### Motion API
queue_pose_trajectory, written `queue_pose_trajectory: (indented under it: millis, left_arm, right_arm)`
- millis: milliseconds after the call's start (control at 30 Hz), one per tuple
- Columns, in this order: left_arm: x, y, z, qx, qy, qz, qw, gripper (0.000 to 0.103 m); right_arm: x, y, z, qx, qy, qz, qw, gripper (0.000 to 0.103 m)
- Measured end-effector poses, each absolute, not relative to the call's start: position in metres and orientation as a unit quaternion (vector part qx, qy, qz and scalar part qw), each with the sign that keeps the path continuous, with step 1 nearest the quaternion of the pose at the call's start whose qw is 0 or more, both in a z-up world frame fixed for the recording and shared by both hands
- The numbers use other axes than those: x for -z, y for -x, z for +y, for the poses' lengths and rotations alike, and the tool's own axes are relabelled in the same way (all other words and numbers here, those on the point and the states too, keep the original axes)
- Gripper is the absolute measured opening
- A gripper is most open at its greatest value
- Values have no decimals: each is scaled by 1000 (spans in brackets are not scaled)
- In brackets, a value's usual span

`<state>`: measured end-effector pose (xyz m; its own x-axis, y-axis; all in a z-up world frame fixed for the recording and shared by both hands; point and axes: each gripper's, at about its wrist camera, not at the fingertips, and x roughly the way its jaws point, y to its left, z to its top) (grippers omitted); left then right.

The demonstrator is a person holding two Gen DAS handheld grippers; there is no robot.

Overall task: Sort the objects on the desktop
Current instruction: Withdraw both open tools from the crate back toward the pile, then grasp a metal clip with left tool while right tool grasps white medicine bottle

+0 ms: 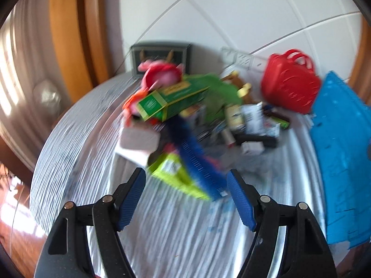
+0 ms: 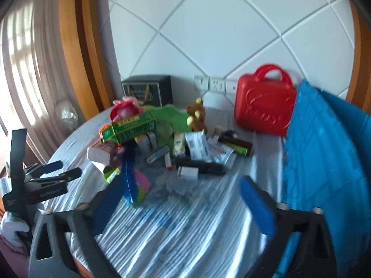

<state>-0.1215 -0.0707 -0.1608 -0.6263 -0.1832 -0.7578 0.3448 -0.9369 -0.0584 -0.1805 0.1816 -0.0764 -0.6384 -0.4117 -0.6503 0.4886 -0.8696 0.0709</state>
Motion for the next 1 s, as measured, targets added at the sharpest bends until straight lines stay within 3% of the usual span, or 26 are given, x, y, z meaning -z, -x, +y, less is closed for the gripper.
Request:
queue_pose_trajectory:
  millis: [267,533,1000]
  left_arm:
    - [222,135,-109,857,-469,125,171,72]
    - [242,171,-114,850,-490,125,147,72]
    - [273,329,-76,857,-509,60,42,72]
  right_arm:
    - [136,223,160,878,-417,55,229,103]
    - [184,265,156,857,-473,45,197,103]
    - [251,344,135,832,-531,43,154,103]
